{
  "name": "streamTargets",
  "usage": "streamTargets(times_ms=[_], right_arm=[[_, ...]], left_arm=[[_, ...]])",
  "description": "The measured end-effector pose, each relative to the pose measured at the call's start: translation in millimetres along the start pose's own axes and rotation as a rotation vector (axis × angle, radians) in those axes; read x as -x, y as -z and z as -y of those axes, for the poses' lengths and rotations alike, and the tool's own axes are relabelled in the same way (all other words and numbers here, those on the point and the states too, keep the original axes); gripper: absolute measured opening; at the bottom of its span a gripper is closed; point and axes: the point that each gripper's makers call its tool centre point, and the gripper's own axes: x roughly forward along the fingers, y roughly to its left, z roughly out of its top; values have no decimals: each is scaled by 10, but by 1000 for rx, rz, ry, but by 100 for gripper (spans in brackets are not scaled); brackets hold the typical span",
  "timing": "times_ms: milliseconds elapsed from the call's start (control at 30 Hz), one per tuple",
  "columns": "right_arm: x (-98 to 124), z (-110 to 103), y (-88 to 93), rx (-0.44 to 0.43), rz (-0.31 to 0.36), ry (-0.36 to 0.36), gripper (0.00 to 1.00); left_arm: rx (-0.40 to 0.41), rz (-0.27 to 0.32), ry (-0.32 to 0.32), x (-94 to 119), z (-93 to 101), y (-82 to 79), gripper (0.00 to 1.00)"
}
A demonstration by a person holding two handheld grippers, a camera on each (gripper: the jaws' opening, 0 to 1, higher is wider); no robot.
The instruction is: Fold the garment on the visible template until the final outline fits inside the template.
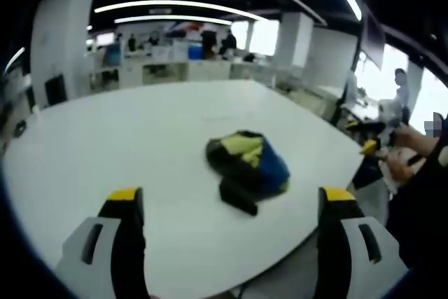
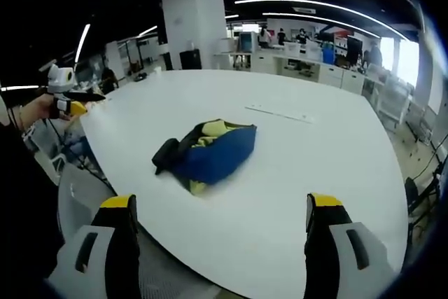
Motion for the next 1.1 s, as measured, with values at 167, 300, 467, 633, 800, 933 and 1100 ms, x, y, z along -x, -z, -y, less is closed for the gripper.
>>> streamTargets(times_ms=[167, 300, 467, 633, 800, 933, 1100], right_arm=[[11, 15, 19, -2, -4, 3, 100], [4, 13, 47, -6, -9, 4, 100], [-9, 4, 62, -6, -12, 1, 100], [-17, 1, 56, -4, -9, -1, 100], [-22, -2, 65, -3, -15, -9, 95], [-33, 2, 61, -5, -14, -11, 96], [-51, 16, 67, -7, -17, -12, 96]], left_arm=[[-1, -5, 2, -6, 0, 9, 99], [-3, -7, 3, -9, 3, 9, 99], [-5, -13, 8, -15, 10, 20, 99], [-4, -15, 10, -25, 11, 24, 99], [-7, -18, 12, -37, 2, 19, 99], [-8, -21, 15, -56, 1, 14, 99], [-8, -29, 19, -83, -2, 21, 99]])
